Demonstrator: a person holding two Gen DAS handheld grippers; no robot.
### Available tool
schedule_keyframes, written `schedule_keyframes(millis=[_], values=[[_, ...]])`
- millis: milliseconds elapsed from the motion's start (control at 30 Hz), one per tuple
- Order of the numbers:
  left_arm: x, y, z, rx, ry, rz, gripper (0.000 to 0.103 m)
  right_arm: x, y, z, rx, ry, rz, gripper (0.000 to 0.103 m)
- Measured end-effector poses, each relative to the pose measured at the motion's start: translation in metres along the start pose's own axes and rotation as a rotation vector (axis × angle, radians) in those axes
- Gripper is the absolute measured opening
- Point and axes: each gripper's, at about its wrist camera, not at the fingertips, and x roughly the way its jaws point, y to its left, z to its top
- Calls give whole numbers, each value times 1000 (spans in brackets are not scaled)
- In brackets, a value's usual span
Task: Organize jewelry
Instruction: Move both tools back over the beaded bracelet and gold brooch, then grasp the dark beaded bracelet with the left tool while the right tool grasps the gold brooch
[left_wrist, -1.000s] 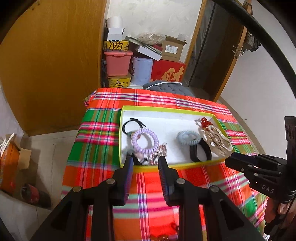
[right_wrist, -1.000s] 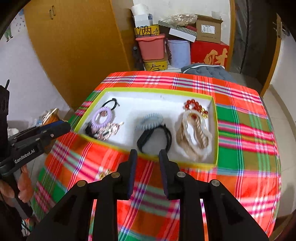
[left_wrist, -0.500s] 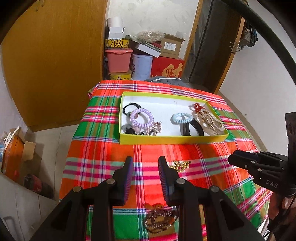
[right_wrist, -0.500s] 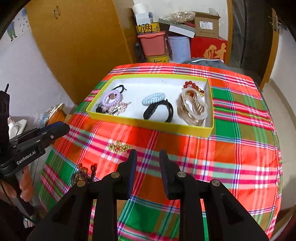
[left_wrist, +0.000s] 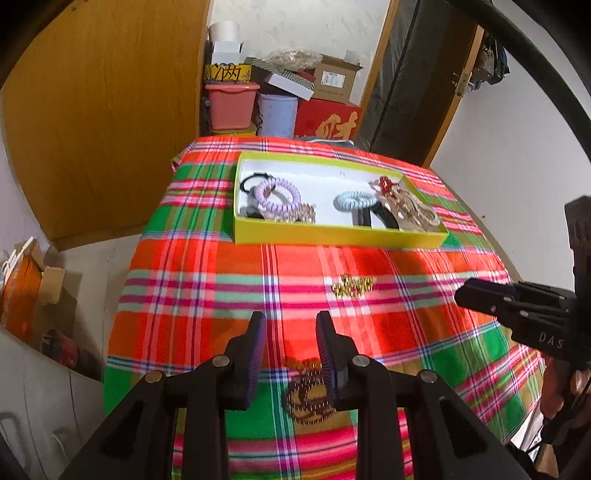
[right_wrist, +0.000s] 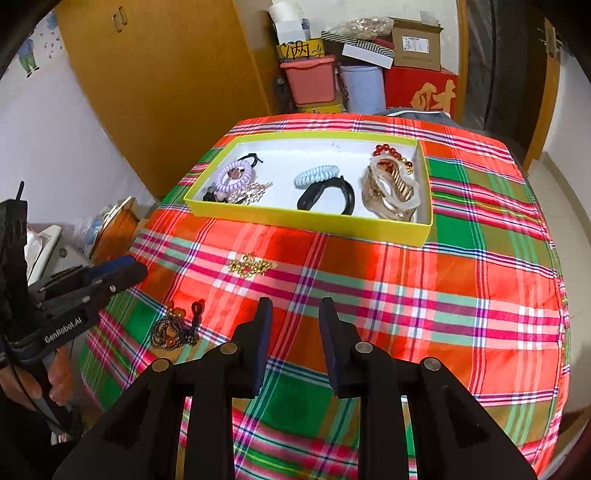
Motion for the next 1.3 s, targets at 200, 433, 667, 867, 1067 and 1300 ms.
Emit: schedule_keyframes(millis=[200,433,667,867,1067,1300], values=[[4,0,-16,1,31,-30,32,1,3,-2,-4,6,4,27],[6,-5,-30,18,50,-85,49,4,2,-3,-4,15,5,27],[17,-16,-41,70,87,-100,55,5,3,-4,-4,18,6,27],[23,-26,-50,145,78,-39,55,7,2,-4,-2,21,3,27],[26,-33,-51,209,46,63,36,11,1,-4,2,28,5,27],[25,-18,-44,145,42,72,10,19,3,-2,-6,35,15,27]])
